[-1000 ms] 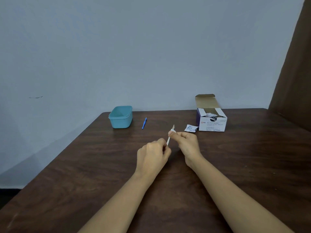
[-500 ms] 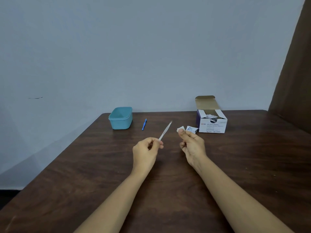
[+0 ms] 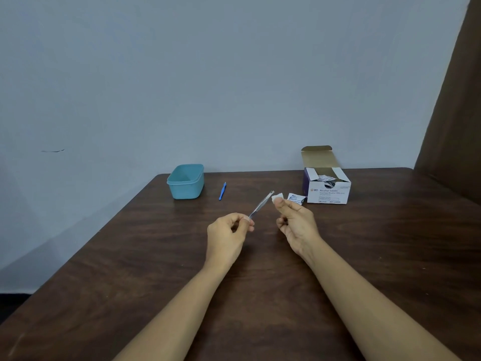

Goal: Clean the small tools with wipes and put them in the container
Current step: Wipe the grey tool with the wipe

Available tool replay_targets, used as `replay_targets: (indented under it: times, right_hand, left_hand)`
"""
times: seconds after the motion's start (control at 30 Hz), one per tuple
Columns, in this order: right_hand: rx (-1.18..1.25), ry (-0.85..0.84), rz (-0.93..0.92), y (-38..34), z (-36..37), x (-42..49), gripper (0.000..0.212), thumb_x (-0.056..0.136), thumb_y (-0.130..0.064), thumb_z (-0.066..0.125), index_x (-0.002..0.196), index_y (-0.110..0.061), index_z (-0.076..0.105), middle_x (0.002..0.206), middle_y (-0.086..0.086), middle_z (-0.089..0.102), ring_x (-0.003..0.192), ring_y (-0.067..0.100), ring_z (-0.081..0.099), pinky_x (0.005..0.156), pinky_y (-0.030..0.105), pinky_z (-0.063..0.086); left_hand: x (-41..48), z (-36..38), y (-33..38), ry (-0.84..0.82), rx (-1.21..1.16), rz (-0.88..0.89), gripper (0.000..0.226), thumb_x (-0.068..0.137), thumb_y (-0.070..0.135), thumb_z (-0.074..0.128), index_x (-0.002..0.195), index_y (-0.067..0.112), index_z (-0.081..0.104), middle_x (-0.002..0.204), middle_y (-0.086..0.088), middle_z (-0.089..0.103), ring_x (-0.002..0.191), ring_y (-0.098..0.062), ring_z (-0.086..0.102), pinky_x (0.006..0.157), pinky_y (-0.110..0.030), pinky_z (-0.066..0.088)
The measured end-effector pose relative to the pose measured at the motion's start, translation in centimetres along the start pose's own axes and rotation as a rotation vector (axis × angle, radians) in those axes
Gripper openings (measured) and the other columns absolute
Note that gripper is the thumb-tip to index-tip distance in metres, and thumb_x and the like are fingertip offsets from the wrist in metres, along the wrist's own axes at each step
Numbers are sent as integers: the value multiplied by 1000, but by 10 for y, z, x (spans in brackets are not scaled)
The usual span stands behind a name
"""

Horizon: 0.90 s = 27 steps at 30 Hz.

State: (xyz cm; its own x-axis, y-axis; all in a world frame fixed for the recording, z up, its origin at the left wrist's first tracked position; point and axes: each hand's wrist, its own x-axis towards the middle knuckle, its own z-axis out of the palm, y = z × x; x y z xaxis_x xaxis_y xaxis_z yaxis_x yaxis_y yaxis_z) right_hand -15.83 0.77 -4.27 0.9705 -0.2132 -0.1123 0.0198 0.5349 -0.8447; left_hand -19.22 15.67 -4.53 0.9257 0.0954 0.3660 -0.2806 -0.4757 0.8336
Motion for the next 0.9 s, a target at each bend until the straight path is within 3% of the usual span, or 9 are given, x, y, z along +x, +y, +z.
replay_targets:
  times: [0.3, 0.47, 0.9]
  right_hand:
    - [32, 0, 10, 0, -1, 1, 7, 79, -12, 75, 83, -9, 70, 65, -10, 62, 55, 5, 35, 57, 18, 37]
    - [64, 8, 20, -1, -2, 3, 11, 77, -12, 76, 85, -10, 70, 70, -3, 49, 53, 4, 35, 50, 16, 38]
    - [29, -65, 29, -5, -3, 1, 4, 84, -7, 68, 88, -10, 68, 68, -5, 53, 58, 4, 39, 54, 19, 35]
  left_hand:
    - [0, -1, 0, -32, 48, -4, 18, 94, 22, 58, 86, 24, 74, 75, 13, 71, 77, 6, 62, 65, 4, 37]
    - [0, -1, 0, -49, 89, 22, 18, 93, 22, 59, 82, 25, 72, 71, 12, 71, 75, 4, 63, 65, 2, 38]
    - [-1, 0, 0, -90, 98, 21, 19, 92, 22, 59, 79, 27, 72, 69, 13, 71, 72, 6, 64, 68, -9, 47]
